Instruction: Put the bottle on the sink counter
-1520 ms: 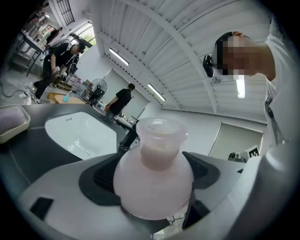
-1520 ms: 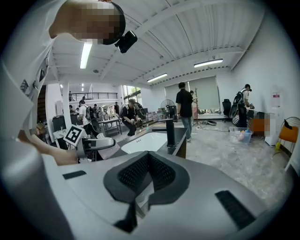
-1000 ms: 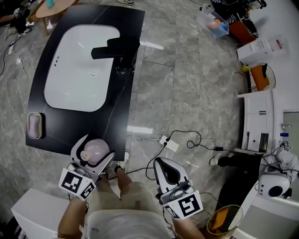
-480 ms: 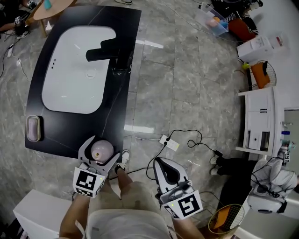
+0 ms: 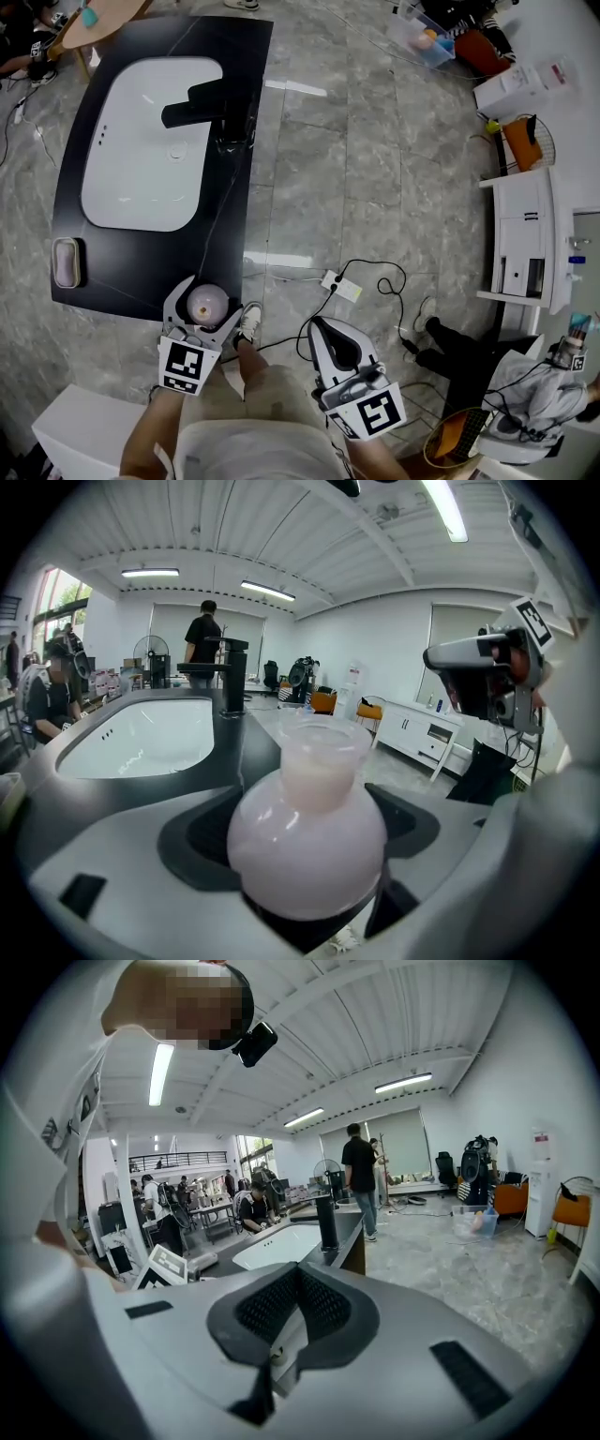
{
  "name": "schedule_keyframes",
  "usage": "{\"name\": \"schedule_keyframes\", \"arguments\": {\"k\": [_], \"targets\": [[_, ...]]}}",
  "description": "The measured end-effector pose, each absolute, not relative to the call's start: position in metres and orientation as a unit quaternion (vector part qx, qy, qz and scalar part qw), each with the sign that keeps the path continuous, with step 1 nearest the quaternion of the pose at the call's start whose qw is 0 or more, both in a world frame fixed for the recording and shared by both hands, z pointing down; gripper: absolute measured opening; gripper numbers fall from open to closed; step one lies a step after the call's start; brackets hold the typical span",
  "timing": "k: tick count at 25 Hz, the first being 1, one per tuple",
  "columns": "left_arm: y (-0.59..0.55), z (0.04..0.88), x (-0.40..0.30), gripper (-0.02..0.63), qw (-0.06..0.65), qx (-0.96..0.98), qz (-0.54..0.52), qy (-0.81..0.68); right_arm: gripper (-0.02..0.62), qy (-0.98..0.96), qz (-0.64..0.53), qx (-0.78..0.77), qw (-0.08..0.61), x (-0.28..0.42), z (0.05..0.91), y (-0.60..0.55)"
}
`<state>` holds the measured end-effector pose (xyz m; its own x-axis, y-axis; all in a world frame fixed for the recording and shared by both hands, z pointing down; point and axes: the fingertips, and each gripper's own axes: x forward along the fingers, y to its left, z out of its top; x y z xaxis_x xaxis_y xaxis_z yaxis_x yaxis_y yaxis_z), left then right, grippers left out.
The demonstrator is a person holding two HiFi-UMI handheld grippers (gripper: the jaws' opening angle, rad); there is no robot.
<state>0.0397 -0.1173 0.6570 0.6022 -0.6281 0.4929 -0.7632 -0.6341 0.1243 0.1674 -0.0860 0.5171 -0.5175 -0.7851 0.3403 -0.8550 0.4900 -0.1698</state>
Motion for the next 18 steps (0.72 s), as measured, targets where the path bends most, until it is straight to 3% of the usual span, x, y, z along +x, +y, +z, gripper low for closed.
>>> {"name": "schedule_keyframes", "arguments": {"k": [18], "targets": [[-0.113, 0.675, 0.047, 0.405, 0.150, 0.867, 0.284, -0.382, 0.011, -0.859, 0.148, 0.482, 0.088, 0.183, 0.504, -0.085]]}}
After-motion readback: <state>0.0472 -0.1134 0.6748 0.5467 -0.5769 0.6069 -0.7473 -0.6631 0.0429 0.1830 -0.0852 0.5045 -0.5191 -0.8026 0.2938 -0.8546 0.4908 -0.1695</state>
